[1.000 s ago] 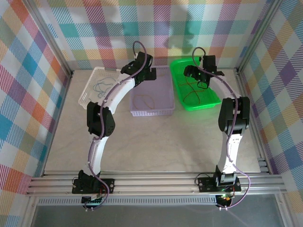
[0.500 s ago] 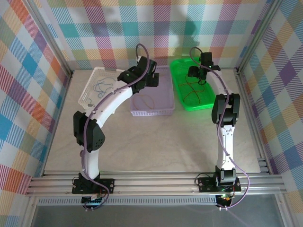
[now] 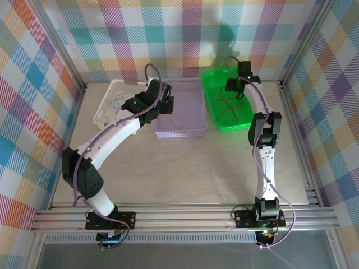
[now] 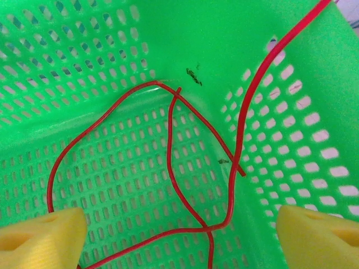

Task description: Untangle the cables

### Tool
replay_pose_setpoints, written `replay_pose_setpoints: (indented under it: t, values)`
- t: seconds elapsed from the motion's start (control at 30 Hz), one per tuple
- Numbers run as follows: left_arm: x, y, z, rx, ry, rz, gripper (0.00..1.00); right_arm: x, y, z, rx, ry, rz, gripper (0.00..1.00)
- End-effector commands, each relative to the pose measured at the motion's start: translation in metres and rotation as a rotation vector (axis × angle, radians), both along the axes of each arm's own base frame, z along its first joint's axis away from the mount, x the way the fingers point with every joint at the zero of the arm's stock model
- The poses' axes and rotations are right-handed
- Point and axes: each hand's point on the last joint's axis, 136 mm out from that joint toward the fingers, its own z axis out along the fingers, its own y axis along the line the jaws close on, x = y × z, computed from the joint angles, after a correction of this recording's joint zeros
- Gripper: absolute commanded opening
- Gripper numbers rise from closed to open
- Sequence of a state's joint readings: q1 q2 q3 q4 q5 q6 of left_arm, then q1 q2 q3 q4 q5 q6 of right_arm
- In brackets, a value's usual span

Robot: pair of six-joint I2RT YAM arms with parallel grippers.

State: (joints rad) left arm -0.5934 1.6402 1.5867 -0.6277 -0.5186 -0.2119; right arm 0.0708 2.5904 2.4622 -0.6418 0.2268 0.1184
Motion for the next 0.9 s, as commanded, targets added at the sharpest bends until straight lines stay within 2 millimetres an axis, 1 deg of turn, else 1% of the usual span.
replay_pose_setpoints:
  t: [0.0, 0.07, 0.17, 0.37, 0.47, 0.53, 0.6, 0.77, 0.87]
  values:
    - [-0.008, 0.016, 0.011, 0.005, -0.061, 0.038, 1.00, 0.006, -0.006, -0.007, -0.011, 0.008, 0.009, 0.87]
    - [-0.014, 0.022, 0.011, 0.010, -0.068, 0.048, 1.00, 0.008, -0.003, -0.011, 0.008, 0.010, 0.018, 0.85]
    - [-0.016, 0.028, 0.013, 0.019, -0.085, 0.058, 1.00, 0.011, -0.002, -0.015, 0.040, 0.006, 0.013, 0.82]
    - [-0.015, 0.029, 0.014, 0.027, -0.094, 0.061, 1.00, 0.012, -0.006, -0.030, 0.098, 0.022, -0.007, 0.75]
    - [-0.015, 0.030, 0.014, 0.034, -0.100, 0.063, 1.00, 0.013, -0.003, -0.035, 0.130, 0.025, 0.007, 0.65]
    - [-0.015, 0.030, 0.014, 0.034, -0.104, 0.063, 1.00, 0.014, 0.001, -0.034, 0.145, 0.019, 0.020, 0.58]
    - [-0.014, 0.030, 0.014, 0.036, -0.106, 0.064, 1.00, 0.015, 0.003, -0.032, 0.164, 0.014, 0.026, 0.48]
    - [-0.014, 0.030, 0.012, 0.044, -0.104, 0.063, 1.00, 0.018, 0.008, -0.021, 0.189, -0.015, 0.038, 0.27]
    - [-0.014, 0.031, 0.012, 0.046, -0.106, 0.065, 1.00, 0.017, 0.012, -0.009, 0.208, -0.030, 0.051, 0.16]
